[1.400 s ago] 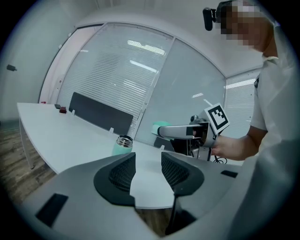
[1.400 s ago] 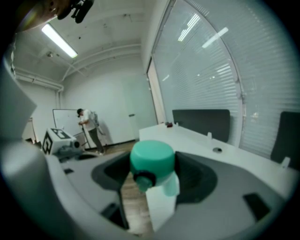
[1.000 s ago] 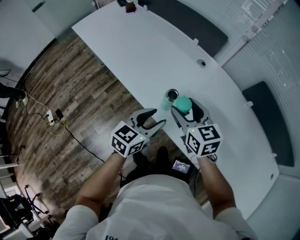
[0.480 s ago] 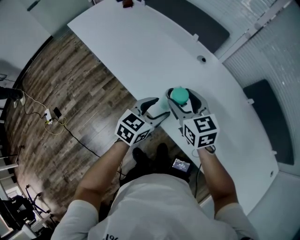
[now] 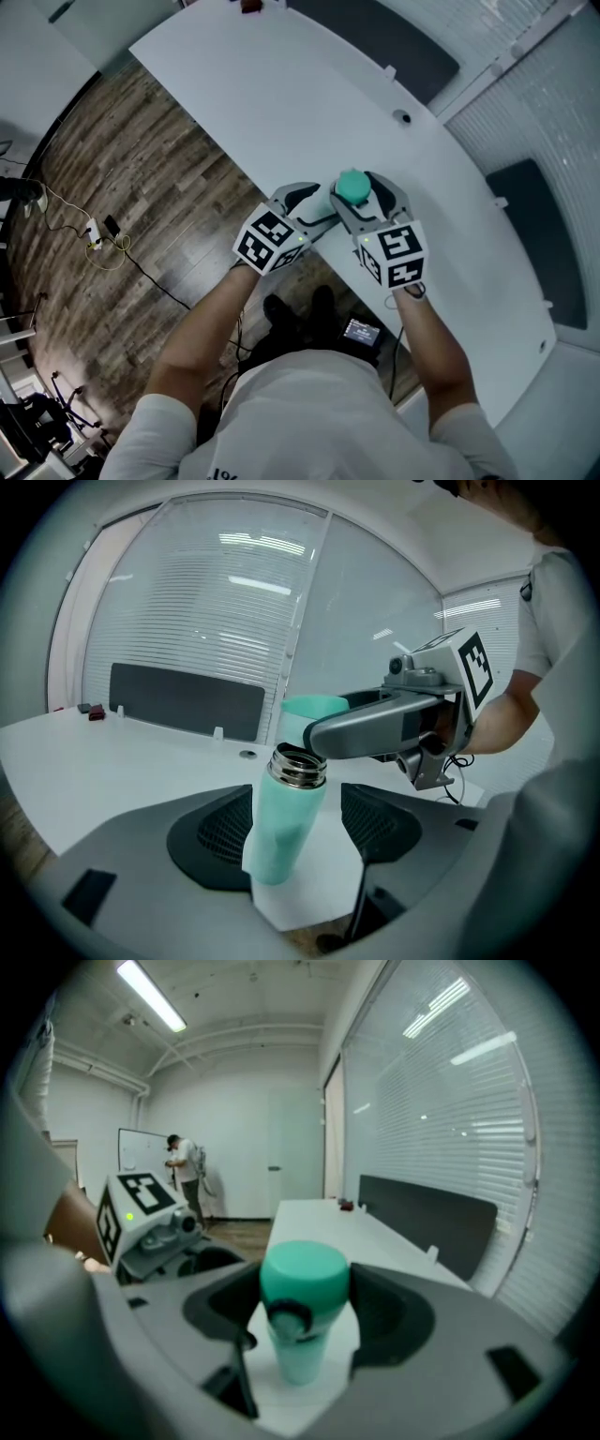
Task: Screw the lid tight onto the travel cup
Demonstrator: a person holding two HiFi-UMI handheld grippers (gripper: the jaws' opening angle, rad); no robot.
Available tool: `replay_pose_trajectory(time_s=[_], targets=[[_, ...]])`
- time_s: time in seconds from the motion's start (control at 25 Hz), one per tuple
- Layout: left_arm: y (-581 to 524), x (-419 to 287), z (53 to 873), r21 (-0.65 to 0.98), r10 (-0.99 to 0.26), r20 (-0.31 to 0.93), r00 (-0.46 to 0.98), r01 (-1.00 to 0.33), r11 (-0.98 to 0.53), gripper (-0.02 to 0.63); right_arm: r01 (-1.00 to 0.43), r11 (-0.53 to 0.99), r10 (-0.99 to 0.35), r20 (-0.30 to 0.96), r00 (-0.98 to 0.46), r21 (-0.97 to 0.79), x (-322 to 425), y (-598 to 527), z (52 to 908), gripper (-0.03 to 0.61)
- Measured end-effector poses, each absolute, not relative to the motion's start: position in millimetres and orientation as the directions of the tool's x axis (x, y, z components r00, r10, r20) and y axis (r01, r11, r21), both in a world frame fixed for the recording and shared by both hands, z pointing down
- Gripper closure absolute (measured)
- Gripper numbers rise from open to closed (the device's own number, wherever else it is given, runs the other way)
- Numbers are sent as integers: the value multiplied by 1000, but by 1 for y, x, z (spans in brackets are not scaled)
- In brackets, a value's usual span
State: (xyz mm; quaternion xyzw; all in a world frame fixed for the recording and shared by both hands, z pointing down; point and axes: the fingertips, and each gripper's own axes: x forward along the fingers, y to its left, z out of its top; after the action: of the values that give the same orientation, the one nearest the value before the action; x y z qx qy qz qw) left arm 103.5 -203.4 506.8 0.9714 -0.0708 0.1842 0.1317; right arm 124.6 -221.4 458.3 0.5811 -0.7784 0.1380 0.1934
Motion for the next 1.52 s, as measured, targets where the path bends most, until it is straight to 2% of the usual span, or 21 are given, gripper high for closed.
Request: replay_pose_trajectory(time_s=[0.44,0.64,0.84,1.16,1.28,1.36,1.52], targets=[[-203,128,531,157,27,455,890,-50,-986,311,-927,376,-796,509,-328,-9,115,-223,481,267],[-201,136,534,173,68,448,891,-12,-985,311,-920,392,-783,524,-335,-2,117,-222,488,267],[-202,137,536,175,19,430,902,-63,-983,311,-933,359,-790,539,-292,20,118,-222,491,267],[-203,131,535,206,-149,419,896,-253,-945,311,-980,201,-817,551,-169,-2,121,-218,492,270],[-202,129,536,205,-176,440,881,-290,-935,312,-983,184,-819,552,-155,-3,121,-217,491,270],[-201,129,538,184,-145,454,879,-252,-950,311,-976,220,-813,552,-184,-1,120,-217,491,270],[-197,130,539,134,-21,473,881,-96,-986,311,-941,338,-788,547,-284,-1,115,-213,491,270]])
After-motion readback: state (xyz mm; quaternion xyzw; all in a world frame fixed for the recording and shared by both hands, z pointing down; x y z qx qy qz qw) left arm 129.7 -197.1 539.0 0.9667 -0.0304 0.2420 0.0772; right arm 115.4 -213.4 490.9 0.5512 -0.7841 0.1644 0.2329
